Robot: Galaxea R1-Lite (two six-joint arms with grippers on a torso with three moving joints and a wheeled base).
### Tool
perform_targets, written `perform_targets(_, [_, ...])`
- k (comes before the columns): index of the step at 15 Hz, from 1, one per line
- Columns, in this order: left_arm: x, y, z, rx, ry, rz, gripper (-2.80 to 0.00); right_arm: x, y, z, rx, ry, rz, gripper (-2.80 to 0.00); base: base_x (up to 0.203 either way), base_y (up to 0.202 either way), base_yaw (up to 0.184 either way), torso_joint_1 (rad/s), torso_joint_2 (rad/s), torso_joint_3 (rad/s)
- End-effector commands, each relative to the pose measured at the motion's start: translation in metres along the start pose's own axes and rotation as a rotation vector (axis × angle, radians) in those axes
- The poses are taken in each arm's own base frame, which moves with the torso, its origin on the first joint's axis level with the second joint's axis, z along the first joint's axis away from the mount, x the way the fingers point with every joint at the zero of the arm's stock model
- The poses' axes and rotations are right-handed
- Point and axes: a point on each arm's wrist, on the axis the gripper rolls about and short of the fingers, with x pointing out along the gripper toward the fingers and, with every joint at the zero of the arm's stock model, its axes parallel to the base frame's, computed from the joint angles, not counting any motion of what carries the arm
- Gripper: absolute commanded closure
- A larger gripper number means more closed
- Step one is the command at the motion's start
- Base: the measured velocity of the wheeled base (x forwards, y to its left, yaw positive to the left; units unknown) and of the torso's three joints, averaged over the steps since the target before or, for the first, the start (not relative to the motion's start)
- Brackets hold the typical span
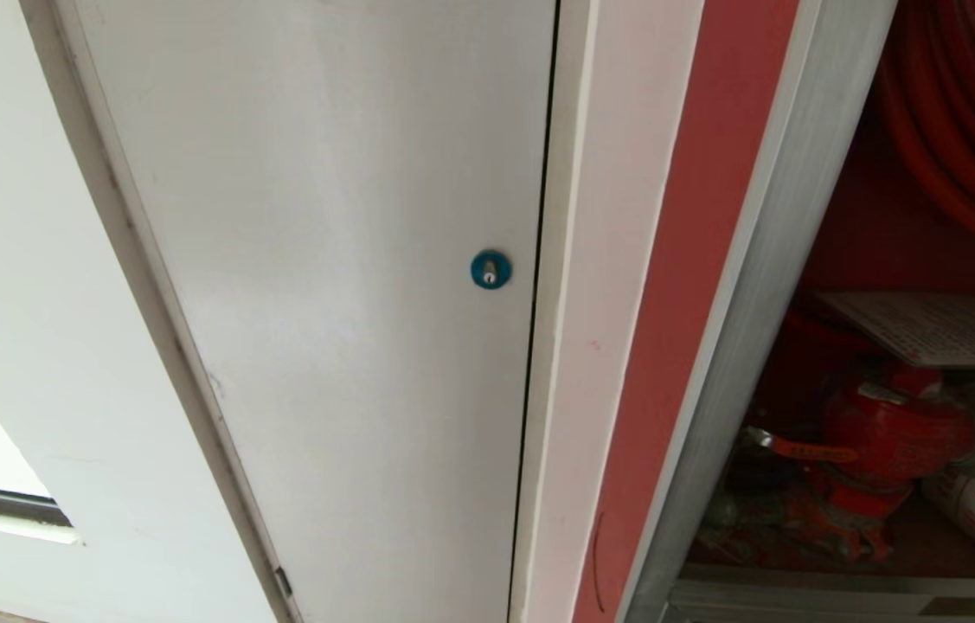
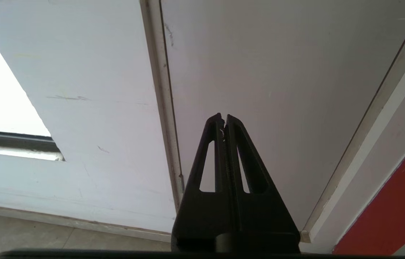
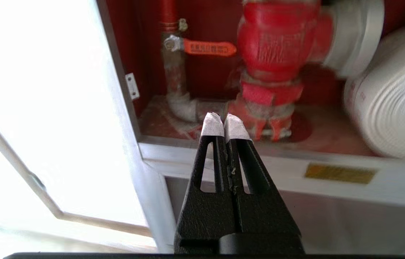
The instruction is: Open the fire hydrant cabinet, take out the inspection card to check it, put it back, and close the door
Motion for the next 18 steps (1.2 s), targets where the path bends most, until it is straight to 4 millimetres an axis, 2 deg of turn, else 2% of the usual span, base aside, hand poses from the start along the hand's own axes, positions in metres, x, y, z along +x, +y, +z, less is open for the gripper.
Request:
perform_targets(1, [0.001, 0.0, -0.002, -0.001, 0.007, 0.001, 0.0, 0.002, -0.001, -0.014, 0.041, -0.044, -0.007, 0.0, 0.0, 0.0, 0.0, 0.0, 0.0, 0.0])
perform_targets(4, [0.0, 0.0, -0.002, -0.001, 0.006, 0.001, 0.0, 0.014, -0.005, -0.035, -0.004, -0.087, -0.039, 0.0, 0.0, 0.0, 0.0, 0.0, 0.0, 0.0])
perform_targets(9, [0.001, 0.0, -0.002, -0.001, 0.007, 0.001, 0.0, 0.015, -0.006, -0.042, -0.014, -0.018, -0.062, 0.0, 0.0, 0.0, 0.0, 0.0, 0.0, 0.0])
perform_targets(18, [0.0, 0.0, -0.002, -0.001, 0.006, 0.0, 0.0, 0.015, -0.006, -0.042, 0.002, -0.021, -0.072, 0.0, 0.0, 0.0, 0.0, 0.0, 0.0, 0.0])
